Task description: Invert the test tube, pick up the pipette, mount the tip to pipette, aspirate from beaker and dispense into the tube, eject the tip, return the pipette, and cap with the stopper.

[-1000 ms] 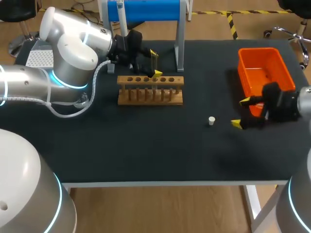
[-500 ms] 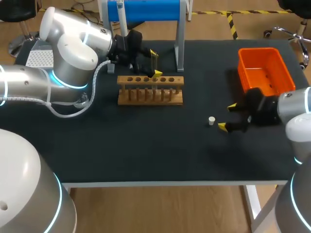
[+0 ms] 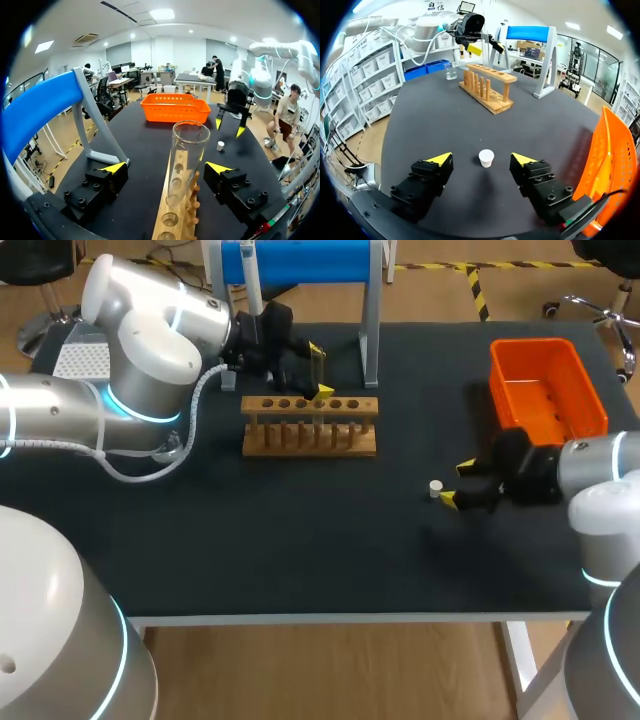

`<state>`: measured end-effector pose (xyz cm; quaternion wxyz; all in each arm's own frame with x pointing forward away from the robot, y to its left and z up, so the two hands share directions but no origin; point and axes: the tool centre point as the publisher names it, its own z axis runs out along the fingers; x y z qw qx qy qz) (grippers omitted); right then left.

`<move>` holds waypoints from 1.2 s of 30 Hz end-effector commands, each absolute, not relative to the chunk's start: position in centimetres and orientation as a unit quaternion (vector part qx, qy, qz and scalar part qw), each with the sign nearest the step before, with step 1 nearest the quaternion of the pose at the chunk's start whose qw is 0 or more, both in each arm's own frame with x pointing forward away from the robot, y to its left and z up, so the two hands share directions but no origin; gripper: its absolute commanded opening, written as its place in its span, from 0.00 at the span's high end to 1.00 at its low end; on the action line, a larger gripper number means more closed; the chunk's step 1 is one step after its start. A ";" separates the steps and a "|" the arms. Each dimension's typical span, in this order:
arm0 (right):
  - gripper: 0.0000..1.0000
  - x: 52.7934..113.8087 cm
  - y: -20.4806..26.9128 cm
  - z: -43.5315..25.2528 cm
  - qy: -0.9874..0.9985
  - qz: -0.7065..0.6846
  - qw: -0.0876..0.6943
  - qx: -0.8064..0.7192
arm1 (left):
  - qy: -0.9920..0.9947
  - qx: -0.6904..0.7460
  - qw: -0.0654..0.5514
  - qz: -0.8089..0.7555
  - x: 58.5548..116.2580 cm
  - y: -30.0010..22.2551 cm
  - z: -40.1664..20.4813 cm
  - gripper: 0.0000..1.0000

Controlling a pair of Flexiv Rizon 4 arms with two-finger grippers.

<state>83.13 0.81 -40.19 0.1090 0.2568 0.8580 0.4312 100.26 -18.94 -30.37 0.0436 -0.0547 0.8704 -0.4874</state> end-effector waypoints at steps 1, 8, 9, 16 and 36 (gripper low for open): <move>0.31 83.3 1.3 -40.9 0.856 0.434 0.114 0.258 | 0.870 -0.054 0.042 -0.488 100.3 -18.9 -30.4 0.00; 0.23 83.6 1.9 -41.3 0.857 0.432 0.113 0.258 | 0.870 -0.054 0.042 -0.488 100.3 -18.9 -30.4 0.00; 0.23 83.6 1.9 -41.3 0.857 0.432 0.114 0.258 | 0.870 -0.054 0.042 -0.488 100.3 -18.9 -30.4 0.00; 0.23 83.9 2.3 -41.6 0.855 0.432 0.121 0.259 | 0.870 -0.054 0.042 -0.488 100.3 -18.9 -30.4 0.00; 0.42 84.9 3.1 -42.9 0.849 0.433 0.130 0.273 | 0.870 -0.054 0.042 -0.488 100.3 -18.9 -30.4 0.00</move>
